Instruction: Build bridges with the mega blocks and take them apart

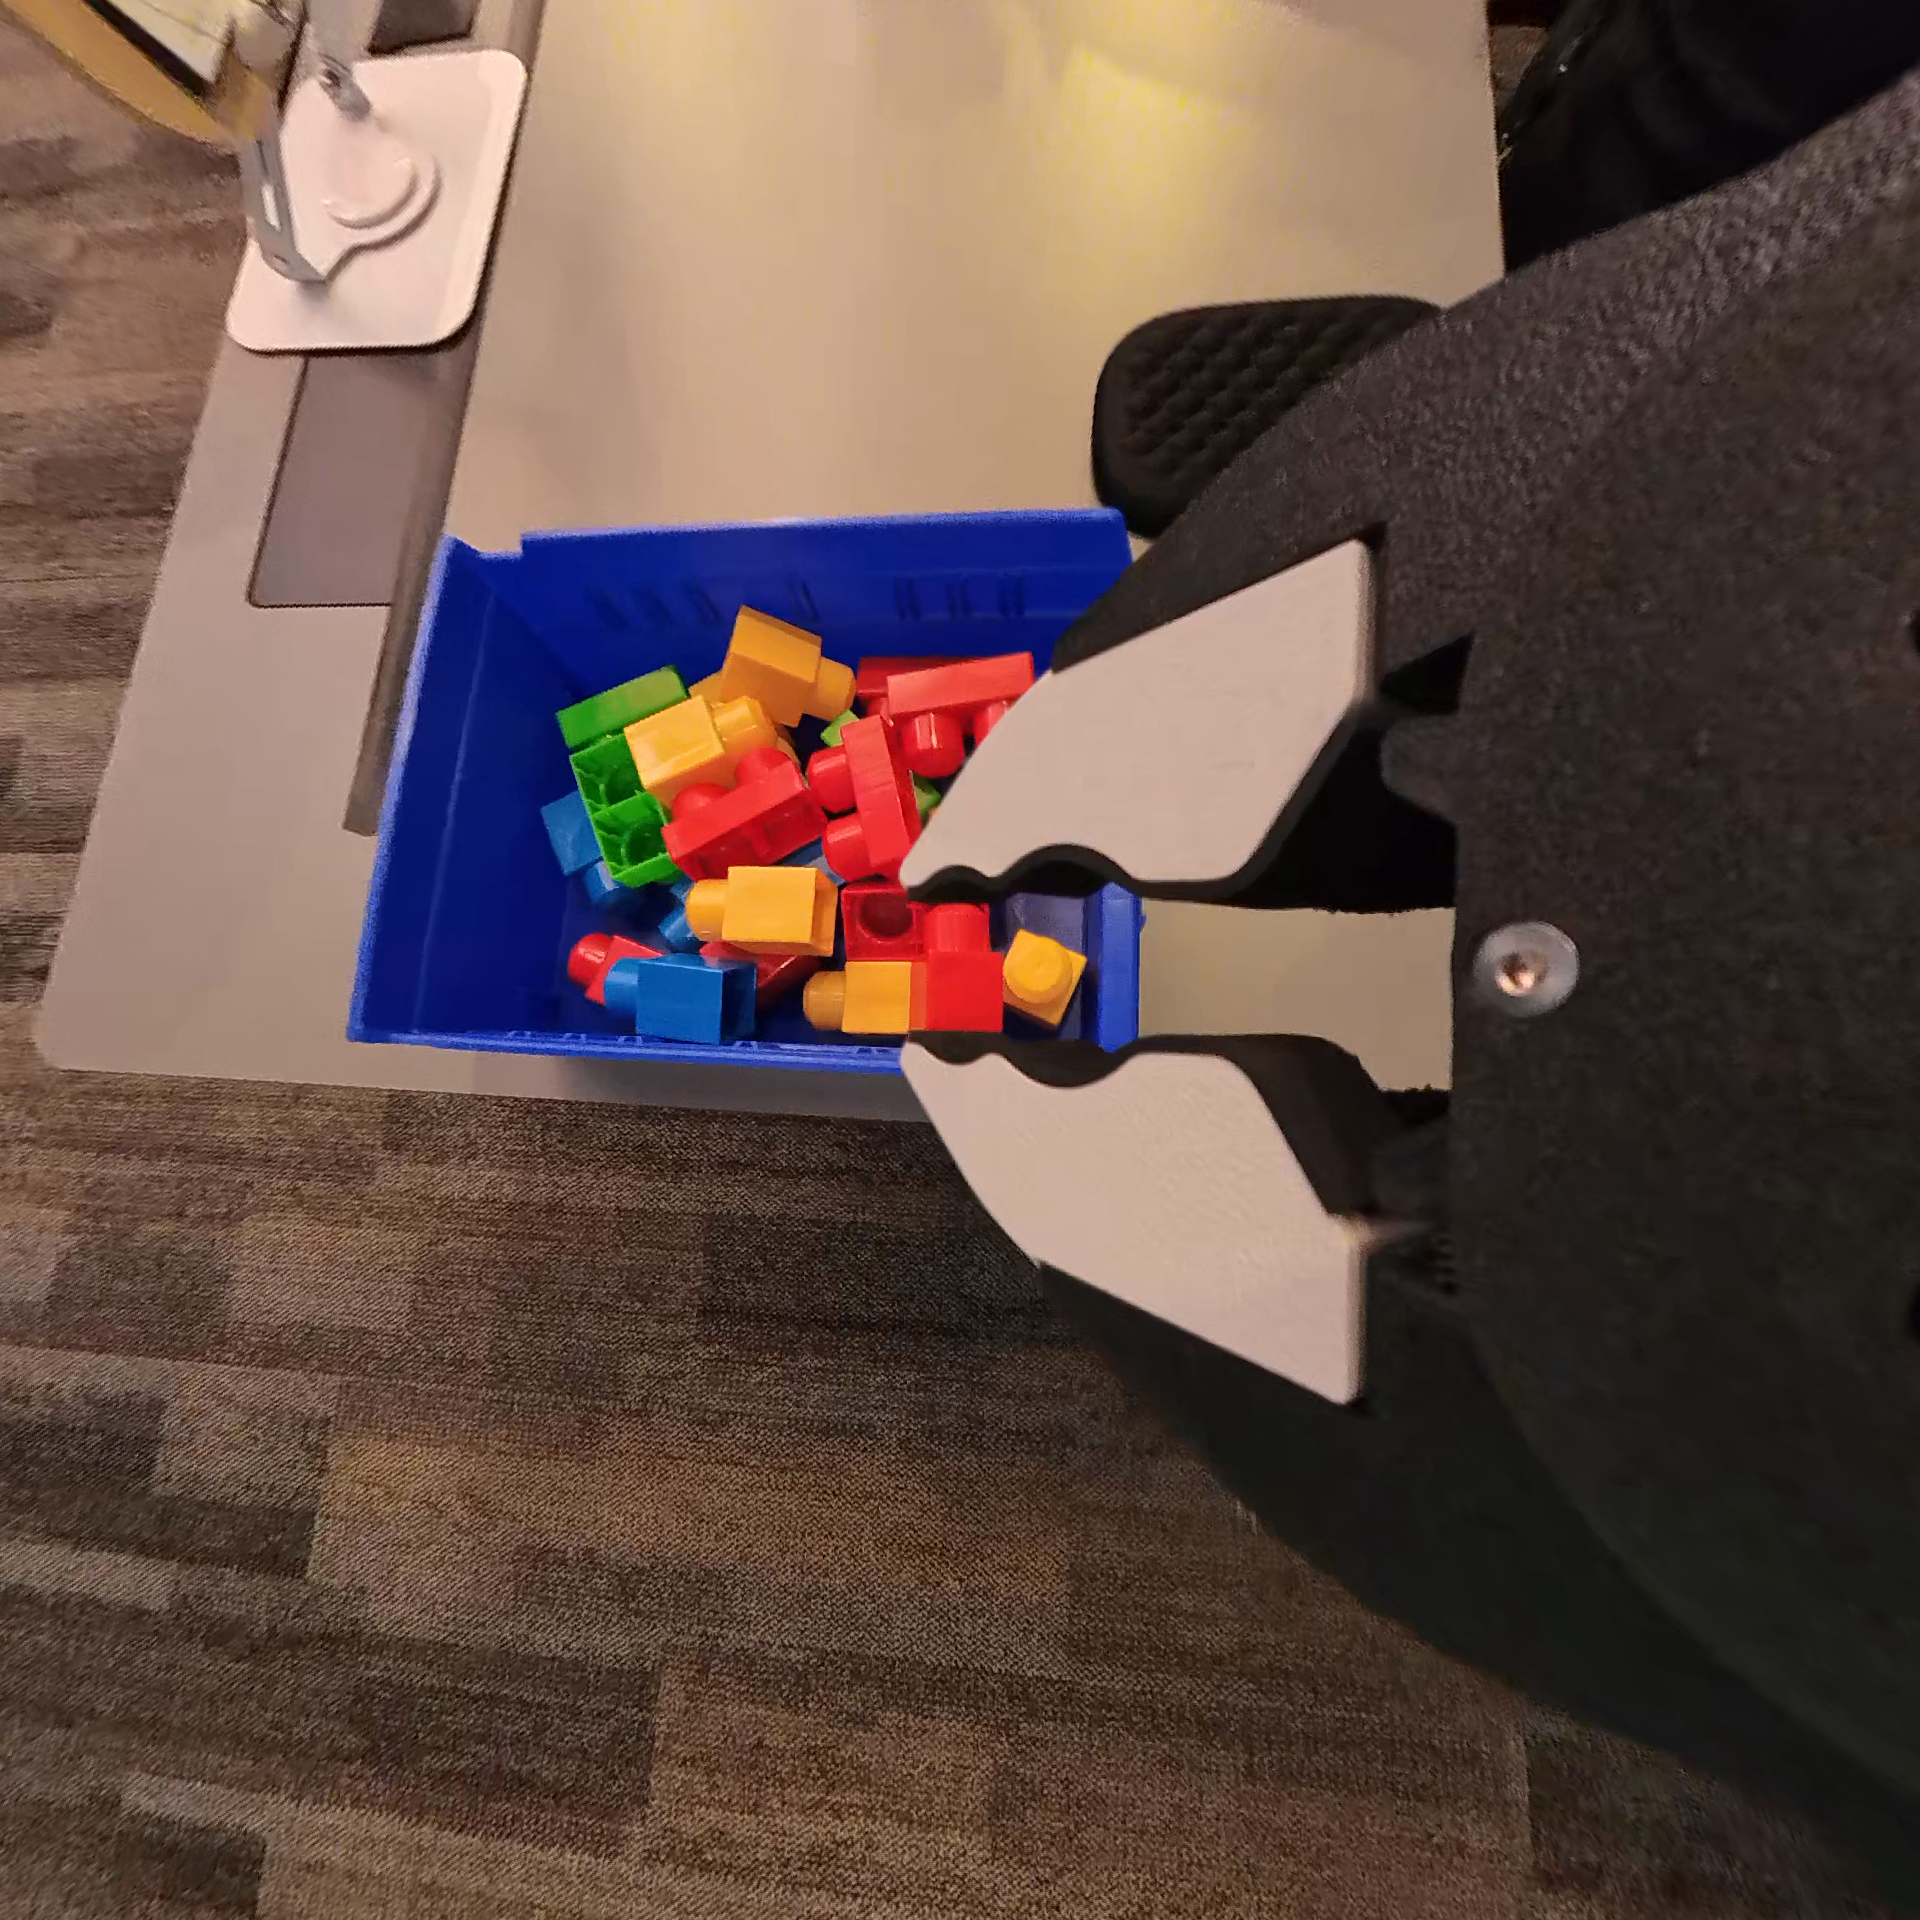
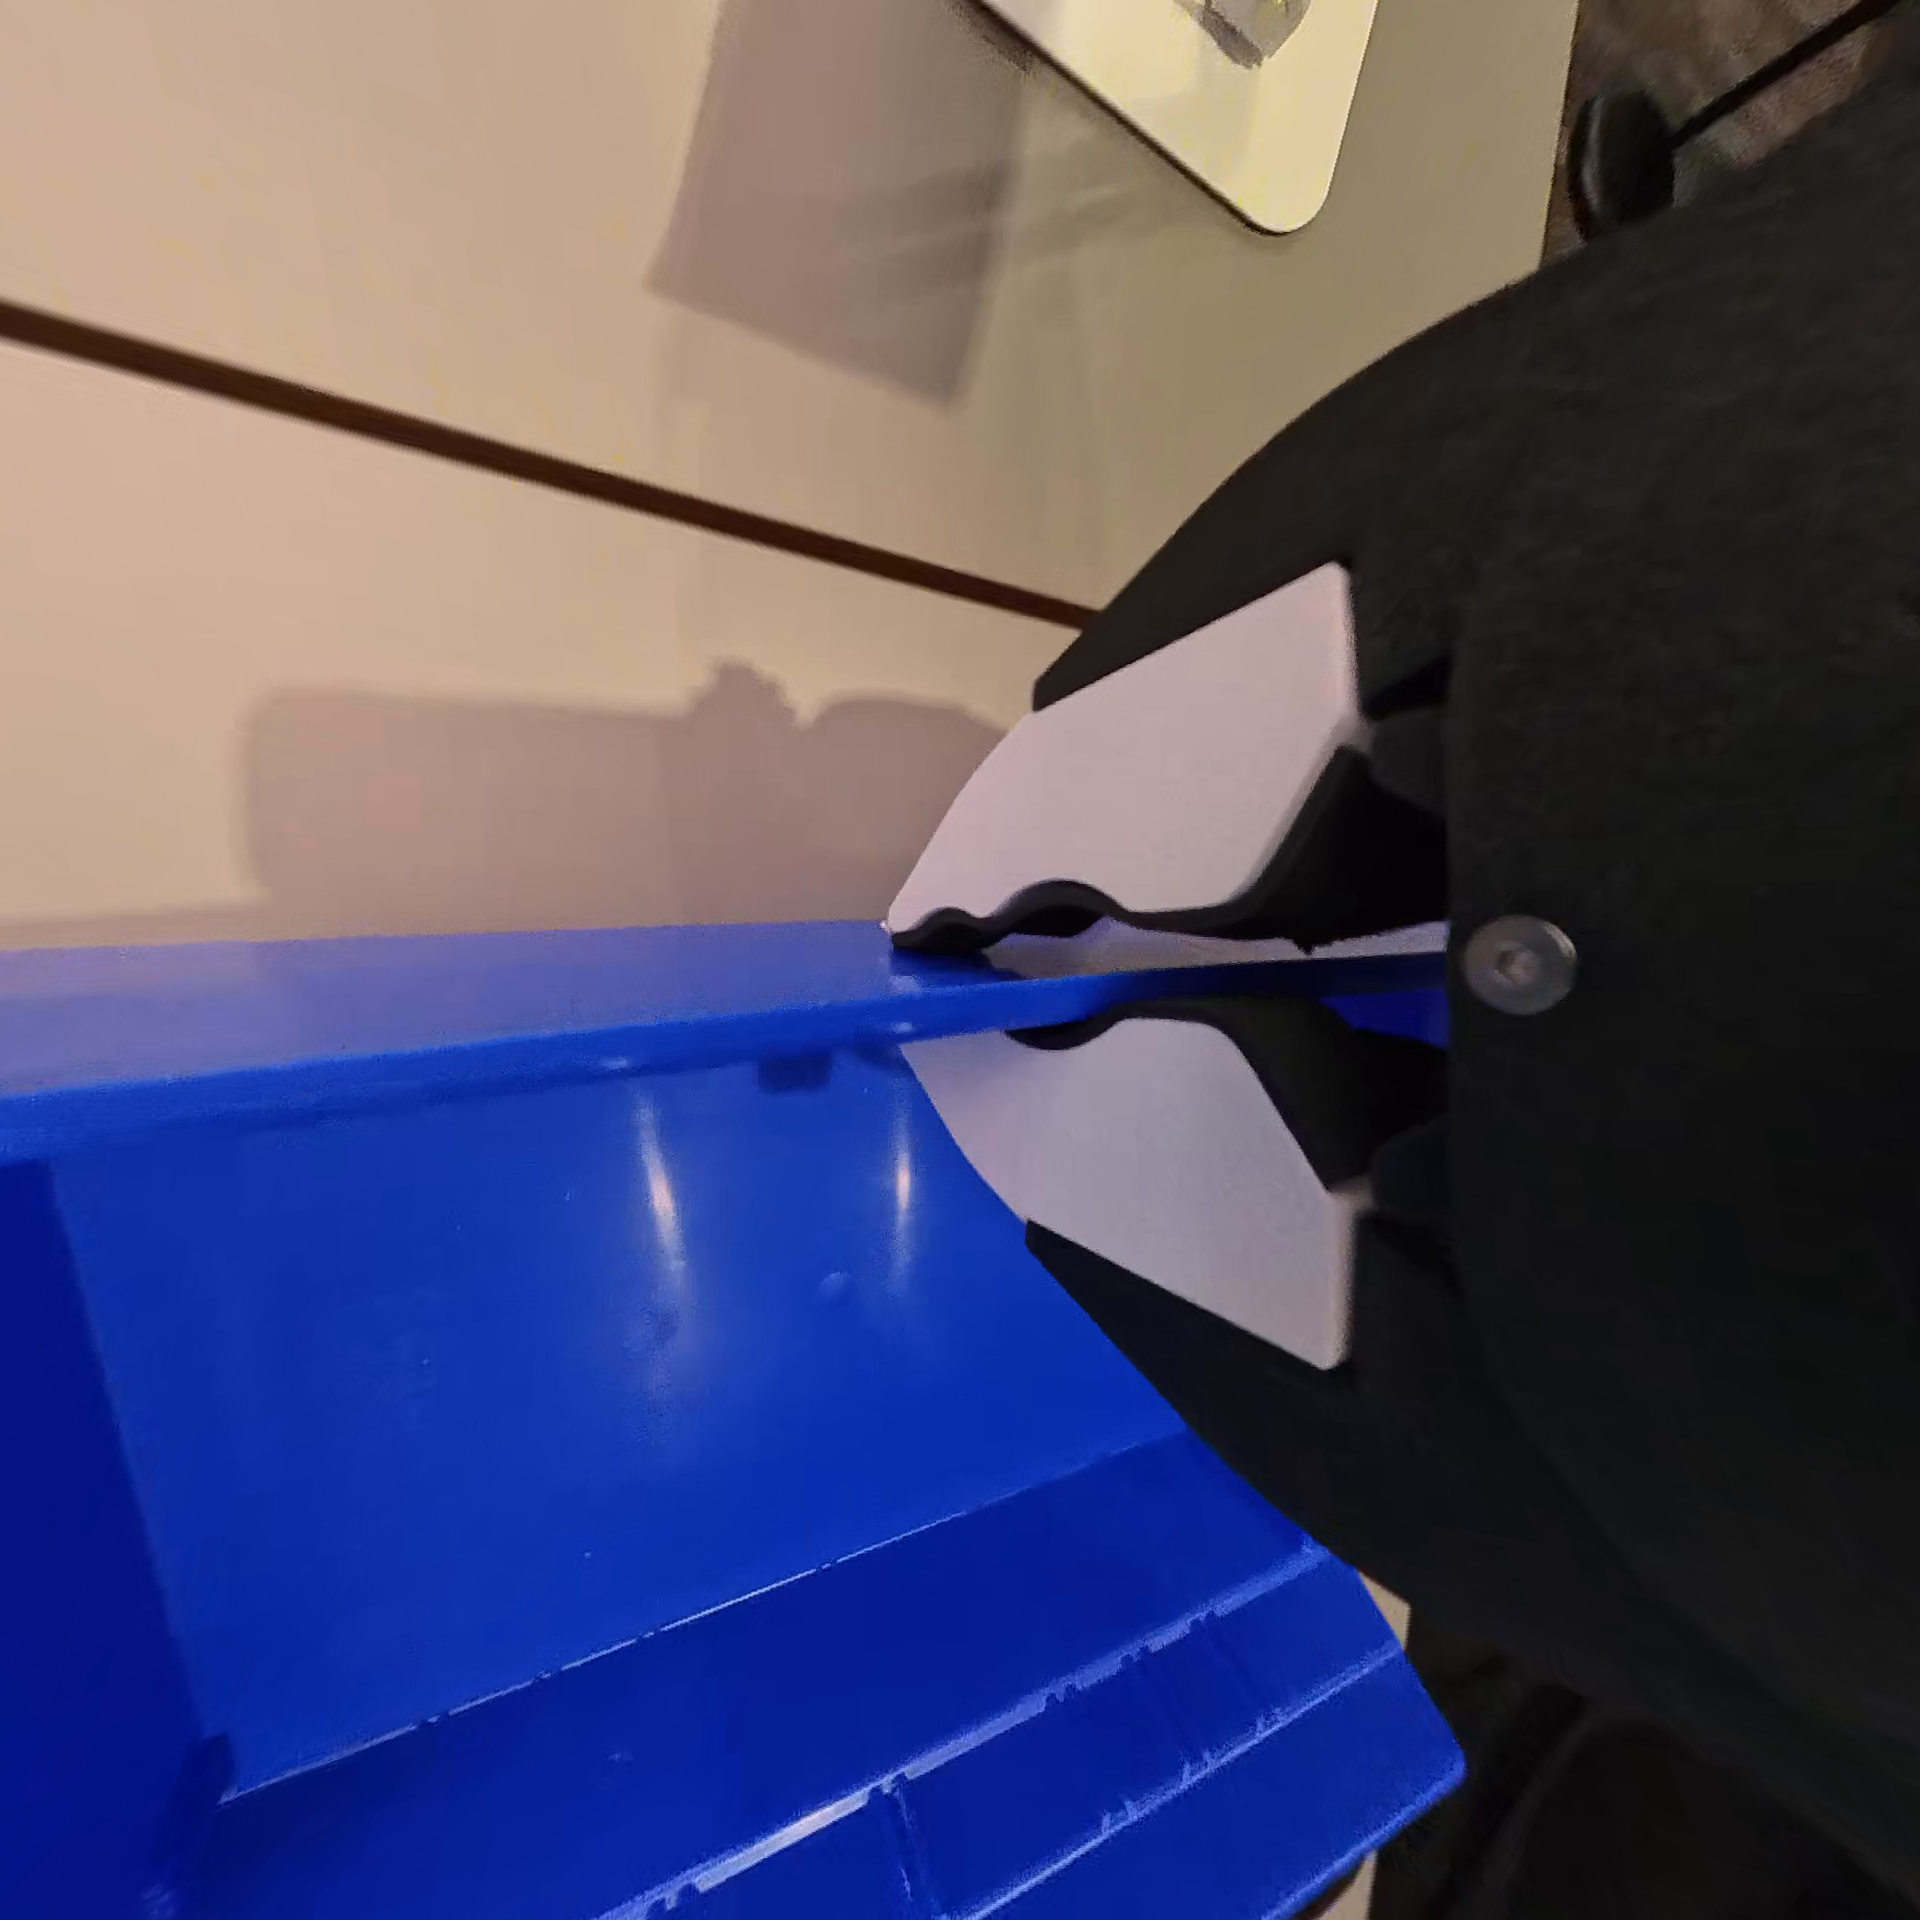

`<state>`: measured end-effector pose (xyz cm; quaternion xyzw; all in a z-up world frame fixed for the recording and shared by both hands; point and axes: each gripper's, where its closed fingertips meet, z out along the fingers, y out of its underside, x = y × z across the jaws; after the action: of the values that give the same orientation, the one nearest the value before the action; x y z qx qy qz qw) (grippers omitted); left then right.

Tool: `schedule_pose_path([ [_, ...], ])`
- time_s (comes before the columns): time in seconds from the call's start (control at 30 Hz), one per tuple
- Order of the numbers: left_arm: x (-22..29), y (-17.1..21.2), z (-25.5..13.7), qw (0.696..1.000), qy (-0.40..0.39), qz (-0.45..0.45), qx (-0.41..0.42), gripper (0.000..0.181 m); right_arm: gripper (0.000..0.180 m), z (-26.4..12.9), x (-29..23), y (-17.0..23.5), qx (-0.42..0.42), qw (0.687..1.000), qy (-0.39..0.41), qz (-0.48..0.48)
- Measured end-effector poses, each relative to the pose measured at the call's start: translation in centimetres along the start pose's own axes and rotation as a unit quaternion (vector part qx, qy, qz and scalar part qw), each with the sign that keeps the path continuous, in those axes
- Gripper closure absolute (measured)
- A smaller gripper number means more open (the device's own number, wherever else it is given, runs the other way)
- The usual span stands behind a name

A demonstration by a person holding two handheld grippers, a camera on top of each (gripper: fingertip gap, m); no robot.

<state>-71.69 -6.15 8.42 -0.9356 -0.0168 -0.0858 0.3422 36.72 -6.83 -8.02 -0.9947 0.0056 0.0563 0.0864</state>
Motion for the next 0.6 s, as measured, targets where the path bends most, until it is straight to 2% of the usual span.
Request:
schedule_pose_path([
  [0.3, 2.5, -0.4, -1.0, 1.000, -0.017, -0.001, -0.004, 0.158, 0.173, 3.1, 3.0, -0.7, 0.006, 0.996, -0.068, 0.051],
  [0.43, 3.2, -0.6, -1.3, 0.999, -0.033, 0.005, -0.006, 0.157, 0.173, 3.3, 4.2, -1.2, 0.015, 0.996, -0.067, 0.049],
  [0.6, 4.0, -1.1, -1.5, 1.000, -0.030, 0.003, -0.001, 0.157, 0.173, 3.8, 5.0, -0.5, -0.011, 0.998, -0.056, 0.028],
])
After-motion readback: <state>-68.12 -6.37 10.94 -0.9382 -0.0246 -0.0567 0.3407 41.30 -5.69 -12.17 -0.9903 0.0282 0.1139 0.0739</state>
